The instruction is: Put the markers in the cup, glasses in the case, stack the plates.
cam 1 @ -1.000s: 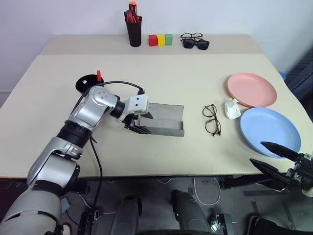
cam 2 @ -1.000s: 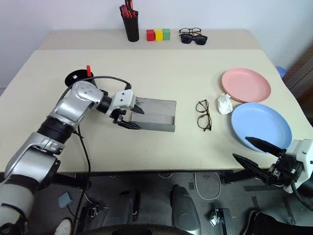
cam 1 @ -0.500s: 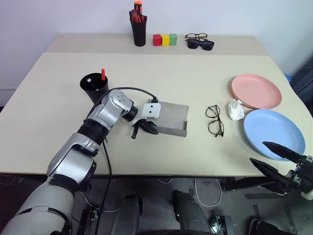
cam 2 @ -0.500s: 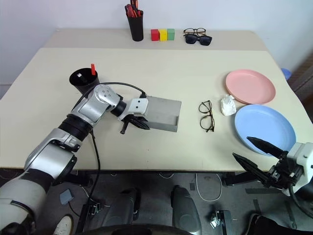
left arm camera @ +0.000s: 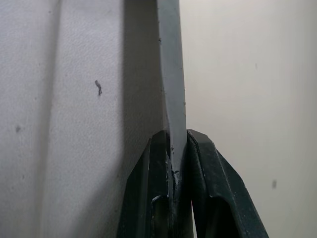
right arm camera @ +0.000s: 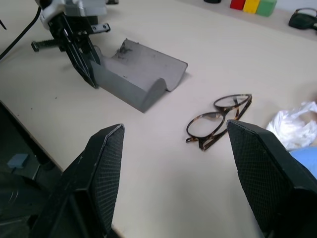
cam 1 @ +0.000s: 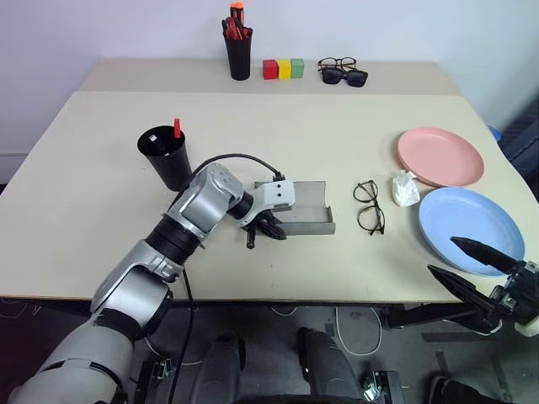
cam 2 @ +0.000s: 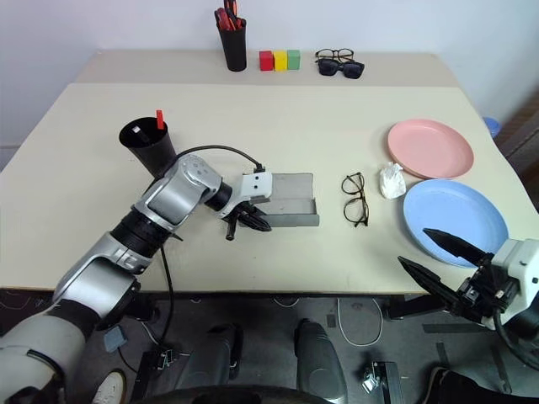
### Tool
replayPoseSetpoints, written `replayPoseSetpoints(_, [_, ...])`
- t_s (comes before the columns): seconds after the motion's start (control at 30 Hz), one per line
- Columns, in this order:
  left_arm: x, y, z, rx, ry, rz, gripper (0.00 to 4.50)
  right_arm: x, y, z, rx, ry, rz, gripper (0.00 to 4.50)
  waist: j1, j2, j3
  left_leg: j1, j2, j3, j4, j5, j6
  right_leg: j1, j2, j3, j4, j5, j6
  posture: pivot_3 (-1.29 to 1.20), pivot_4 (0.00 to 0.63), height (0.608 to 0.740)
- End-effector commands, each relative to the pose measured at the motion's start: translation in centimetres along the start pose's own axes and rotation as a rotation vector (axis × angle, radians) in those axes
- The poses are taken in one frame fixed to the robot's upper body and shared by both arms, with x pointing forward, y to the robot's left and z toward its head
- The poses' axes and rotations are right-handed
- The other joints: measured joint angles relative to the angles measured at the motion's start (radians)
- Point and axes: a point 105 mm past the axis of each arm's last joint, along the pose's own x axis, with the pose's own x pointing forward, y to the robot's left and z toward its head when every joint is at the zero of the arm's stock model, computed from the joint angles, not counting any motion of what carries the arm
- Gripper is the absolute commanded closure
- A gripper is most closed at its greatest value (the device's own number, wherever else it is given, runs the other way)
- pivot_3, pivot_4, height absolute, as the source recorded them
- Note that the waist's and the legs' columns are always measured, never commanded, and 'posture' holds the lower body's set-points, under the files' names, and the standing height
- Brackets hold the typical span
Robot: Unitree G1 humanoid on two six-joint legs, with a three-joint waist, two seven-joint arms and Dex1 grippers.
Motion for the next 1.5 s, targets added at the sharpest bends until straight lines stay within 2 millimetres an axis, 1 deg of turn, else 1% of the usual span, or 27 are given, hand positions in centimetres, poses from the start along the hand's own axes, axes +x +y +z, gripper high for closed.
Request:
replayPoseSetpoints(0.03, [-0.4,0.1,1.6,0.038,-0.022,0.045,4.01,0.1,-0.3,0.4,-0.029,-0.008,0.004,1.15,0.0,0.0,0.0,0.0,0.0,0.0,0.0,0.0,0.0,0.0,0.0,0.0,0.001,0.0,0.0,0.0,0.15,0.74])
replayPoseSetpoints(0.13, [-0.1,-0.2,1.4,0.077,-0.013,0.046,4.01,0.3,-0.6,0.1,-0.01,0.006,-0.006,1.15,0.0,0.0,0.0,0.001,0.0,0.0,0.0,0.0,0.0,0.0,0.0,0.0,0.002,0.0,0.0,0.0,0.15,0.74])
replayPoseSetpoints(0.2, [0.1,-0.4,1.4,0.1,-0.015,0.045,4.01,0.3,-1.1,0.0,0.008,0.012,-0.041,1.15,-0.001,0.001,0.0,0.001,0.0,0.0,0.0,0.0,0.0,0.0,0.0,0.0,0.003,0.0,0.0,0.0,0.15,0.74])
replayPoseSetpoints(0.4, [-0.1,-0.4,1.1,0.121,-0.02,0.045,4.01,0.5,-1.7,-0.1,0.005,0.012,-0.105,1.15,0.001,0.001,0.0,0.001,0.0,0.0,0.001,0.0,0.0,0.0,0.0,0.0,0.003,0.0,0.0,0.0,0.15,0.74])
replayPoseSetpoints(0.5, [-0.4,-0.3,1.0,0.145,-0.017,0.043,3.23,0.6,-1.8,0.0,-0.004,0.01,-0.121,1.15,0.0,0.001,0.0,0.001,0.0,0.0,0.001,0.0,0.0,0.0,0.0,0.0,0.004,0.0,0.0,0.0,0.15,0.74])
replayPoseSetpoints(0.57, [-0.4,-0.2,1.1,0.138,-0.026,0.05,2.27,0.6,-2.0,0.0,-0.032,0.017,-0.139,1.15,0.001,0.001,0.0,0.001,0.0,0.0,0.001,0.0,0.0,0.0,0.0,0.0,0.004,0.0,0.0,0.0,0.15,0.74])
replayPoseSetpoints(0.67, [-0.7,-0.1,1.2,0.13,-0.04,0.057,0.66,0.5,-2.1,-0.3,-0.051,0.045,-0.14,1.15,0.001,0.001,-0.001,0.001,0.0,0.0,0.001,0.0,0.0,0.0,0.0,0.0,0.004,0.0,0.0,0.0,0.15,0.74])
replayPoseSetpoints(0.7, [-0.8,-0.1,1.3,0.124,-0.048,0.058,0.21,0.5,-2.1,-0.4,-0.052,0.05,-0.133,1.15,0.001,0.001,-0.001,0.001,0.0,0.0,0.001,0.0,0.0,0.0,0.0,0.0,0.004,0.0,0.0,0.0,0.15,0.74])
replayPoseSetpoints(0.77, [-1.3,-0.3,1.5,0.118,-0.068,0.049,0.21,0.6,-2.5,-0.5,-0.062,0.068,-0.141,1.15,-0.002,0.001,-0.001,0.001,0.0,0.0,0.001,0.0,0.0,0.0,0.0,0.001,0.004,0.0,0.0,0.0,0.15,0.74])
replayPoseSetpoints(0.87, [-3.0,-0.1,2.5,0.098,-0.161,0.086,0.21,1.1,-3.5,-0.6,-0.111,0.086,-0.177,1.15,-0.004,0.001,-0.001,0.001,0.0,0.0,0.002,0.0,0.0,0.0,0.0,0.001,0.005,0.0,0.0,0.0,0.15,0.74])
replayPoseSetpoints(0.93, [-4.4,0.3,3.4,0.075,-0.273,0.133,0.21,1.8,-3.6,-0.8,-0.107,0.094,-0.166,1.15,-0.004,0.002,-0.001,0.002,0.0,0.0,0.002,0.0,0.0,0.0,0.0,0.001,0.005,0.0,0.0,0.0,0.15,0.74])
replayPoseSetpoints(0.97, [-5.4,0.0,3.4,0.11,-0.34,0.16,0.21,2.4,-3.9,-1.1,-0.099,0.107,-0.161,1.15,-0.005,0.002,-0.001,0.002,0.0,0.0,0.002,0.0,0.0,0.0,0.0,0.001,0.006,0.0,0.0,0.0,0.15,0.74])
replayPoseSetpoints(1.03, [-7.2,-1.5,3.1,0.222,-0.465,0.166,0.21,3.7,-4.5,-1.9,-0.058,0.151,-0.139,1.15,-0.019,0.004,-0.002,0.003,0.0,0.001,0.001,0.0,0.0,0.0,0.0,0.002,0.006,0.0,0.0,0.0,0.15,0.74])
replayPoseSetpoints(1.07, [-7.7,-2.1,3.1,0.266,-0.505,0.162,0.21,4.1,-4.7,-2.2,-0.045,0.168,-0.133,1.15,-0.021,0.004,-0.002,0.004,0.0,0.001,0.001,0.0,0.0,0.0,0.0,0.002,0.006,0.0,0.0,0.0,0.15,0.74])
replayPoseSetpoints(1.13, [-8.9,-3.2,2.5,0.284,-0.574,0.159,0.21,5.2,-4.9,-2.5,-0.015,0.181,-0.077,1.15,-0.022,0.004,-0.003,0.004,0.0,0.001,0.0,0.001,-0.001,0.0,0.0,0.002,0.007,0.0,0.0,0.0,0.15,0.74])
replayPoseSetpoints(1.17, [-9.0,-3.5,1.7,0.258,-0.541,0.142,0.21,5.8,-5.0,-2.7,0.014,0.195,-0.052,1.15,-0.023,0.004,-0.003,0.004,0.0,0.001,0.0,0.001,-0.001,0.0,0.0,0.002,0.008,0.0,0.0,0.0,0.15,0.74])
replayPoseSetpoints(1.27, [-10.8,-4.7,0.7,0.178,-0.584,0.051,0.21,7.6,-5.8,-3.1,0.065,0.225,0.014,1.15,-0.025,0.004,-0.003,0.004,0.0,0.001,0.002,0.001,-0.001,0.0,0.0,0.002,0.008,0.0,-0.001,0.0,0.15,0.74])
replayPoseSetpoints(1.33, [-11.9,-4.8,0.0,0.249,-0.594,0.104,0.21,9.0,-6.5,-3.3,0.094,0.234,0.046,1.15,-0.027,0.004,-0.003,0.005,0.0,0.001,0.004,0.001,-0.001,0.002,0.0,0.002,0.008,0.001,-0.001,0.0,0.15,0.74])
replayPoseSetpoints(1.4, [-12.7,-5.1,-0.8,0.269,-0.6,0.131,0.21,10.3,-7.1,-3.4,0.126,0.234,0.069,1.15,-0.027,0.005,-0.003,0.007,0.0,0.002,0.003,0.001,-0.001,0.004,0.0,0.003,0.008,0.0,-0.001,0.0,0.15,0.74])
replayPoseSetpoints(1.5, [-13.1,-5.4,-1.7,0.256,-0.594,0.163,0.21,11.6,-7.5,-3.5,0.16,0.237,0.104,1.15,-0.027,0.005,-0.003,0.01,0.0,0.002,0.001,0.001,-0.001,0.005,0.0,0.003,0.007,0.0,-0.001,0.0,0.15,0.74])
